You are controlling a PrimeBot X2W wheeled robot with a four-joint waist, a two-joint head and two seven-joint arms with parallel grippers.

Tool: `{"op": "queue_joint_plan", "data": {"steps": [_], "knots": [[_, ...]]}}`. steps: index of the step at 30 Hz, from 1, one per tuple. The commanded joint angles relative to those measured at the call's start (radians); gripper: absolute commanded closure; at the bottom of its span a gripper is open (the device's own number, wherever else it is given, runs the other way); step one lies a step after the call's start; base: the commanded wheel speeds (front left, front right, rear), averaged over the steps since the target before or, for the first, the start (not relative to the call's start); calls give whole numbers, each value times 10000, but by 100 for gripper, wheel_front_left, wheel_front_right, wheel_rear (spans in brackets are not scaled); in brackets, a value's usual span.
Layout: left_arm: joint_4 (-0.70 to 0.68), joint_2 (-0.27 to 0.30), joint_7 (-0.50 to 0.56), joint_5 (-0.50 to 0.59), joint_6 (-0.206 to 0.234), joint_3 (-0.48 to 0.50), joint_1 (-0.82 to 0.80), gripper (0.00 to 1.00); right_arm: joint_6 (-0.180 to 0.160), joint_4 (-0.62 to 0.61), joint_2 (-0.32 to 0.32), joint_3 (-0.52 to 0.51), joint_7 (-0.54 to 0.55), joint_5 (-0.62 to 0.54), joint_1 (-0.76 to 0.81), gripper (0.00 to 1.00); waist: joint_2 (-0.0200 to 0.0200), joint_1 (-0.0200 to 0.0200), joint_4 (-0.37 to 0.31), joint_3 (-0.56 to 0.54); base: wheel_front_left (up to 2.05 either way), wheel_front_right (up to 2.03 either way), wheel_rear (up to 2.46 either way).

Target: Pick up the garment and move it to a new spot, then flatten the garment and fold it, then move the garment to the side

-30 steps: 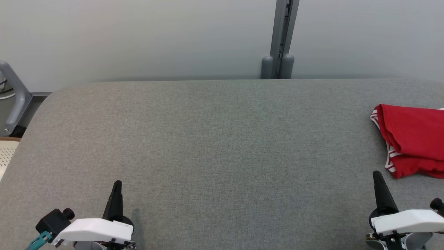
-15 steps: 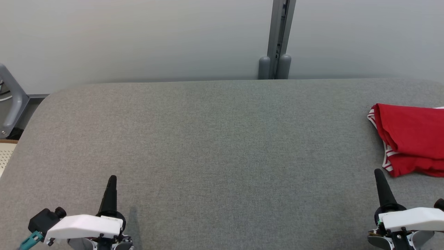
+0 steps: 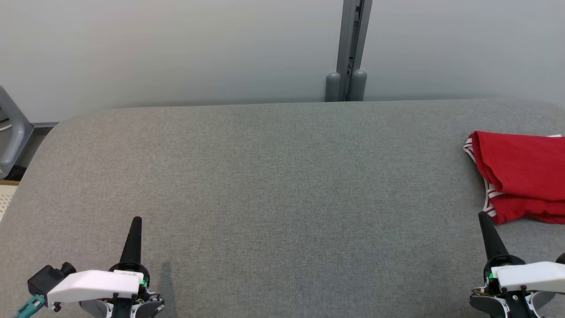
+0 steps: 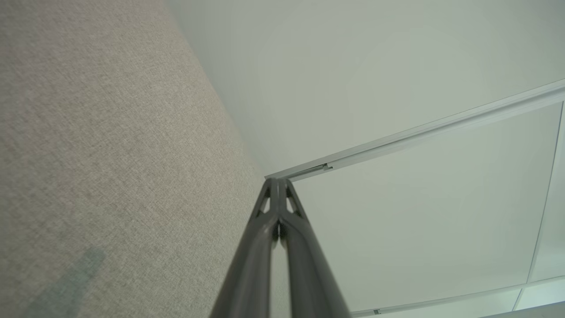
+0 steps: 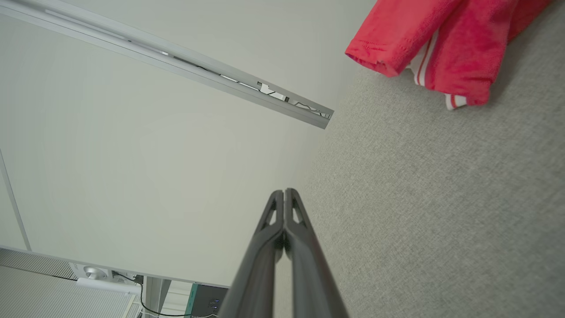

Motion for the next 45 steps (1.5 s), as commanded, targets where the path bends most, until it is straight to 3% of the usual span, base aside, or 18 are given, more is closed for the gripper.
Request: {"op": "queue_joint_plan", "data": {"steps": [1, 45], "knots": [[-104, 66, 54, -191, -84, 97, -245, 100, 3, -120, -97, -41, 60, 225, -192, 100, -1, 0, -8, -3, 0, 0, 0], [-325, 61, 961, -3124, -628, 865, -446, 100, 4, -274, -139, -326, 957, 3460, -295, 100, -1, 0, -296, -80, 0, 0, 0]]}}
